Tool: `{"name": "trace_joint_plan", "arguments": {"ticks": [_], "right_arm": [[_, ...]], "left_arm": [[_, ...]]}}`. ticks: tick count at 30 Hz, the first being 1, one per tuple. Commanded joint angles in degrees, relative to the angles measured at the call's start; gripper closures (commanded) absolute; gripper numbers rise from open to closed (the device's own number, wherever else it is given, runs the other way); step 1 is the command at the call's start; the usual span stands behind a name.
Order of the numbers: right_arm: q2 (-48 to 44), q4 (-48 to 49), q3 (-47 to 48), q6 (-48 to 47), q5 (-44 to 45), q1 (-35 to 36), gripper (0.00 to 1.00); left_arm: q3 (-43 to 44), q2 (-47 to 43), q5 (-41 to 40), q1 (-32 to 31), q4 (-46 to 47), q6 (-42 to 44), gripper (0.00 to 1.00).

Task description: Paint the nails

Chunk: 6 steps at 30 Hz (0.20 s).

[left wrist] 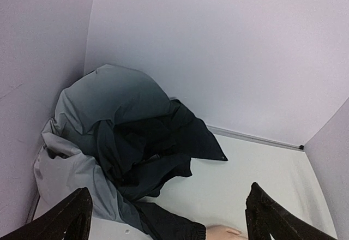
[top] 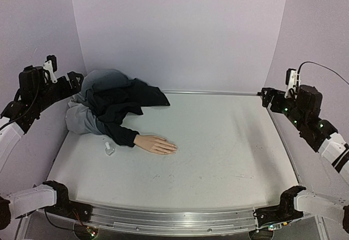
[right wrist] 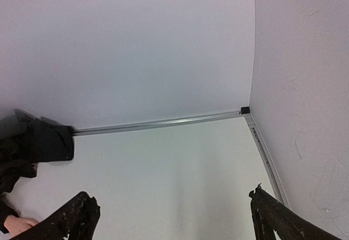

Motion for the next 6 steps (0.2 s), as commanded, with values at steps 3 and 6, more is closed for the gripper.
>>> {"name": "trace_joint_plan", "arguments": {"ticks": [3, 6], "right_arm": [[-1.2, 3.6, 1.2, -1.5, -1.0, 0.0, 0.02], [-1.9, 3.9, 0.8, -1.3, -0.3, 0.0, 0.02]], "left_arm": [[3.9, -2.2, 2.8, 0.1, 1.0, 3.6, 0.01], [3.8, -2.7, 2.7, 0.1, 0.2, 4.0, 0.01]]}}
